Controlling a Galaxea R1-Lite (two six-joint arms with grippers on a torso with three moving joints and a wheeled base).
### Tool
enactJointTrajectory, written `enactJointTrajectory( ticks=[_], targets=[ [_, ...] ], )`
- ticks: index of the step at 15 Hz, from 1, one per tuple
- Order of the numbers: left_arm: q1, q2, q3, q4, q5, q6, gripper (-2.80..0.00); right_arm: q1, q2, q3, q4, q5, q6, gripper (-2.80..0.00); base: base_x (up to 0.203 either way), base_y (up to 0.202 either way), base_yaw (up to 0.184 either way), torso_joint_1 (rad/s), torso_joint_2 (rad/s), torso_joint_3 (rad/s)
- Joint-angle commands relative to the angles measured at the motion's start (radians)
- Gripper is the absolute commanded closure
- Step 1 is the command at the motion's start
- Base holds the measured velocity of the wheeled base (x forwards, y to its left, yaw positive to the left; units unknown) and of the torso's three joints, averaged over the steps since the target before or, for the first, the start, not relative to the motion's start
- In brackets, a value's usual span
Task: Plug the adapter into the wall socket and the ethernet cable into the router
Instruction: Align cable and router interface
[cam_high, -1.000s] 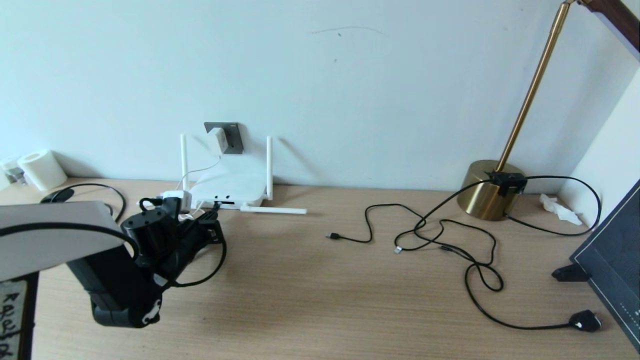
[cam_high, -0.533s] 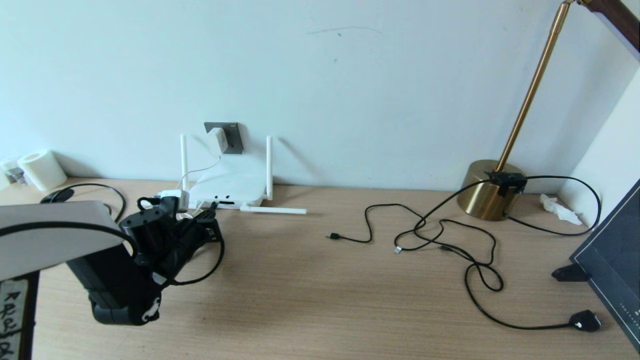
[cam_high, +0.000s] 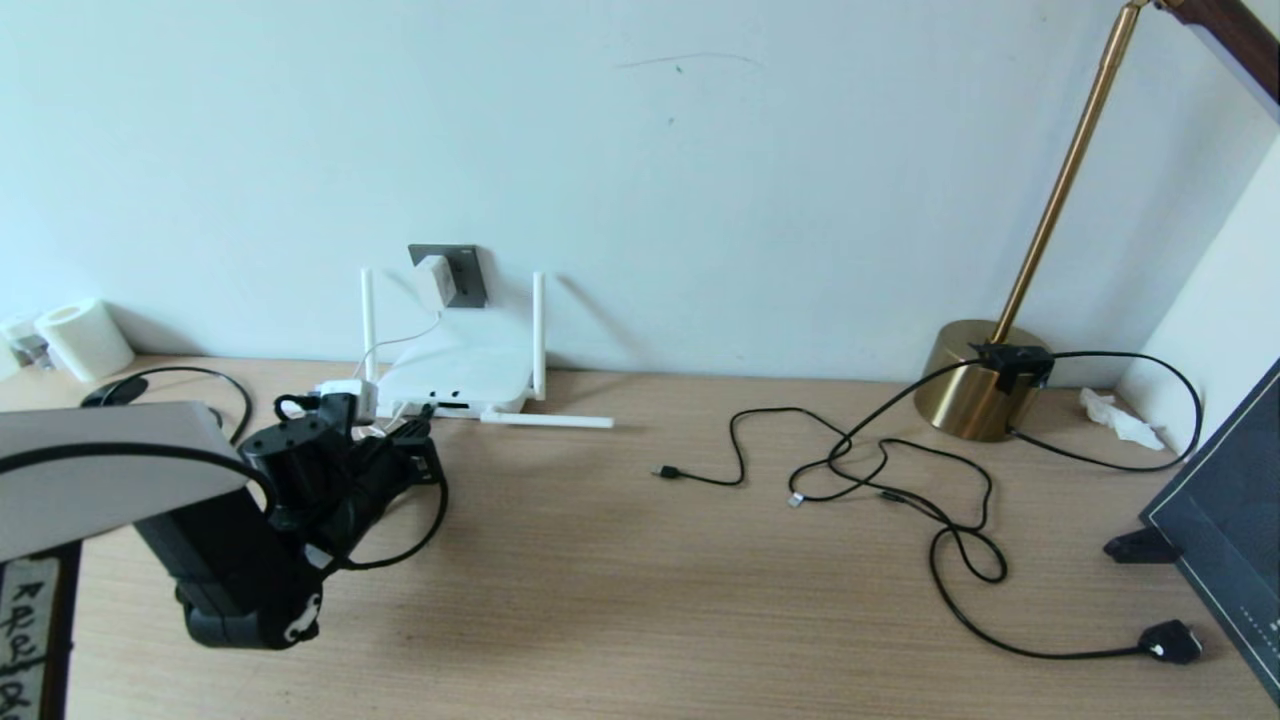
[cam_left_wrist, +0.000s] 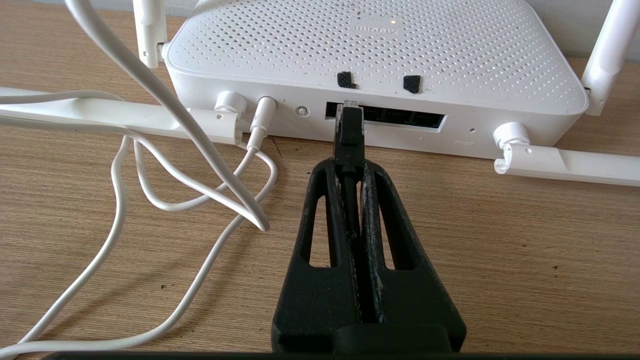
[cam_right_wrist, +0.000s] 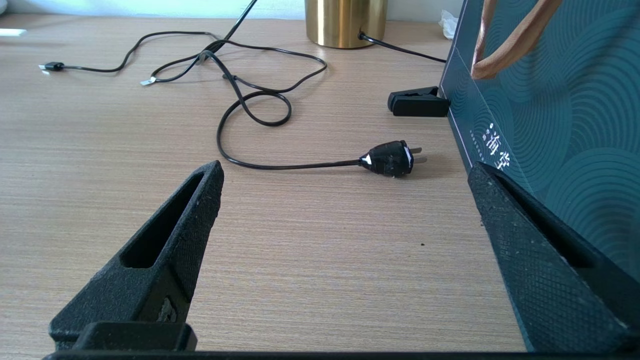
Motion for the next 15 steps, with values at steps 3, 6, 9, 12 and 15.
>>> enactJointTrajectory(
  ticks=[3,6,9,12,15],
  targets=[
    [0.000,0.011,-0.003,-0.008,-0.001,-0.001,0.00,0.000,0.000,0.011,-0.001,0.000,0.001,-2.80,0.000,0.000,0.000,0.000,0.00,0.000],
    [0.000,0.010,-0.015,-0.008,-0.001,0.001,0.00,0.000,0.000,0.011,-0.001,0.000,0.001,-2.80,0.000,0.000,0.000,0.000,0.00,0.000],
    [0.000,0.020,-0.015,-0.008,-0.001,0.000,0.00,0.000,0.000,0.011,-0.001,0.000,0.001,-2.80,0.000,0.000,0.000,0.000,0.00,0.000],
    [0.002,0.023,-0.017,-0.008,-0.002,0.000,0.00,0.000,0.000,0.011,-0.001,0.000,0.001,-2.80,0.000,0.000,0.000,0.000,0.00,0.000],
    [0.004,0.030,-0.031,-0.008,-0.002,-0.001,0.00,0.000,0.000,0.011,-0.001,0.000,0.001,-2.80,0.000,0.000,0.000,0.000,0.00,0.000]
  ],
)
